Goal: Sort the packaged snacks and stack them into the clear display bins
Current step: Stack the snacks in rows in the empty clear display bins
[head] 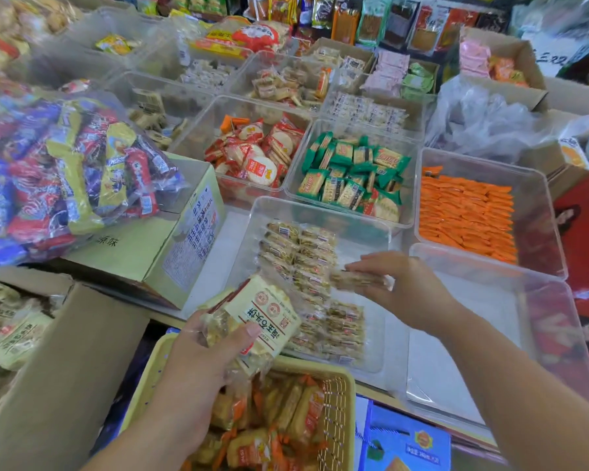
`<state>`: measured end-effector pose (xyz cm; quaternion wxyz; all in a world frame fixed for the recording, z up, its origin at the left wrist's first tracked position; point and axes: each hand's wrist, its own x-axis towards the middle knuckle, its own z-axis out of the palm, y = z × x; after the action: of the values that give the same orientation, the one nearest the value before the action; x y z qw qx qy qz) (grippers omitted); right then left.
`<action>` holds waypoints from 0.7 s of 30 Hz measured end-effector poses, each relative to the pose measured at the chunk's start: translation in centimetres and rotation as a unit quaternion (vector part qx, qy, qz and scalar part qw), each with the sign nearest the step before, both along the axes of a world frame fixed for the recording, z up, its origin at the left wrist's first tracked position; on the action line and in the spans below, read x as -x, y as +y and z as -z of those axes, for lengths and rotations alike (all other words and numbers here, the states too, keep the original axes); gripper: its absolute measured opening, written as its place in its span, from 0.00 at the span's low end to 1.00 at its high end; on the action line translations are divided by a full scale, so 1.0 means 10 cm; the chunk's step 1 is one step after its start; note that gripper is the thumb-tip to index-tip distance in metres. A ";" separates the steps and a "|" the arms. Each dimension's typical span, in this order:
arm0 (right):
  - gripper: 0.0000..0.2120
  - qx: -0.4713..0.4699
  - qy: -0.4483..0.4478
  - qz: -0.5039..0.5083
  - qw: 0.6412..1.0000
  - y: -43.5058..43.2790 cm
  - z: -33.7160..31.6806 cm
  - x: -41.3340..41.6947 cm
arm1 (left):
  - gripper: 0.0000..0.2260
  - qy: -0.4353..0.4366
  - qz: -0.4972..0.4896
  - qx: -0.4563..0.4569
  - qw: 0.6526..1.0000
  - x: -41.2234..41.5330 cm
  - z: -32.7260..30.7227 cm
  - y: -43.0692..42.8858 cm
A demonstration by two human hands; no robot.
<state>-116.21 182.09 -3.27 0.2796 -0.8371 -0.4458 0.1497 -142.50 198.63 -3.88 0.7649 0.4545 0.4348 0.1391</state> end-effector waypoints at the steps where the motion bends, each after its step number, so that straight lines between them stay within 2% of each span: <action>1: 0.17 0.028 -0.057 -0.057 0.996 0.06 0.03 -0.07 | 0.29 -0.009 -0.002 0.004 1.000 0.01 0.00 0.01; 4: 0.15 0.104 -0.145 -0.119 0.977 0.22 0.14 -0.24 | 0.32 -0.028 0.003 0.010 1.000 0.05 -0.01 0.03; 8: 0.14 0.179 -0.161 -0.187 0.953 0.32 0.30 -0.33 | 0.33 -0.022 0.002 0.004 1.000 0.09 0.03 0.04; 10: 0.14 0.217 -0.228 -0.218 0.924 0.34 0.38 -0.34 | 0.32 -0.017 0.009 0.004 1.000 0.10 0.05 0.04; 12: 0.14 0.267 -0.310 -0.218 0.886 0.38 0.44 -0.36 | 0.32 -0.016 0.009 0.006 1.000 0.11 0.06 0.04; 13: 0.15 0.295 -0.324 -0.212 0.874 0.41 0.45 -0.35 | 0.31 -0.019 0.005 0.007 1.000 0.11 0.07 0.04; 17: 0.18 0.368 -0.294 -0.215 0.855 0.52 0.46 -0.29 | 0.29 -0.022 -0.008 0.008 1.000 0.10 0.10 0.04; 21: 0.19 0.416 -0.249 -0.163 0.859 0.56 0.52 -0.28 | 0.27 -0.017 -0.007 0.018 1.000 0.09 0.12 0.07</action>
<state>-113.43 187.69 -8.43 -0.2434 -0.8002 -0.5269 0.1511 -143.37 199.28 -5.03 0.7796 0.4351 0.4268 0.1441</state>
